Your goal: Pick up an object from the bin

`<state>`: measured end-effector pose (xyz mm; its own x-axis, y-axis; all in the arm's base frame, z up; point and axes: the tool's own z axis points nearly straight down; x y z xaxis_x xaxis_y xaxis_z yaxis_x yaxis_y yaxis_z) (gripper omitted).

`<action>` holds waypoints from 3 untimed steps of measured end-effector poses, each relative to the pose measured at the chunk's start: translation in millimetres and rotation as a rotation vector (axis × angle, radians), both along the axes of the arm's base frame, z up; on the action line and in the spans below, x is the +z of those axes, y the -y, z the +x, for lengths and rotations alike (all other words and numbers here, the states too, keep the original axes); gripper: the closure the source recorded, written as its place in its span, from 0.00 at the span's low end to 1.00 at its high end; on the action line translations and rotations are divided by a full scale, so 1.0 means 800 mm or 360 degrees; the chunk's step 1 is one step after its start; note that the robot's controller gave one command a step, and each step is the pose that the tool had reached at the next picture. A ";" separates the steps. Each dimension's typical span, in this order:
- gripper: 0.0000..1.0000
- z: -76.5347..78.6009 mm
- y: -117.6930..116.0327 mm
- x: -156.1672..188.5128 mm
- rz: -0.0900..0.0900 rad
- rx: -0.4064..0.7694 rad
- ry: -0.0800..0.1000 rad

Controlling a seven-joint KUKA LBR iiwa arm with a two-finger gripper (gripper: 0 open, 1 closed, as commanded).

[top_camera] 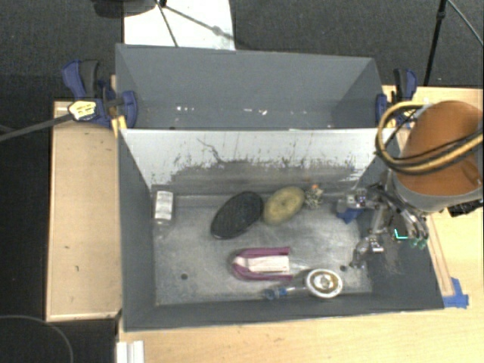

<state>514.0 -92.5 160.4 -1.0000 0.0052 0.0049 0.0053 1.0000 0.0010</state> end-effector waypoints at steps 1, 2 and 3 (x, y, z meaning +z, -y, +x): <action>0.00 -0.032 -0.068 -0.108 -0.0001 0.0386 0.0014; 1.00 -0.033 -0.067 -0.107 -0.0002 0.0389 0.0012; 1.00 -0.016 -0.054 0.112 -0.0005 0.0474 0.0026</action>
Offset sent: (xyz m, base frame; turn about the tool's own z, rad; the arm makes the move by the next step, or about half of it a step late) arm -0.0269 0.0543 -0.0864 -0.2427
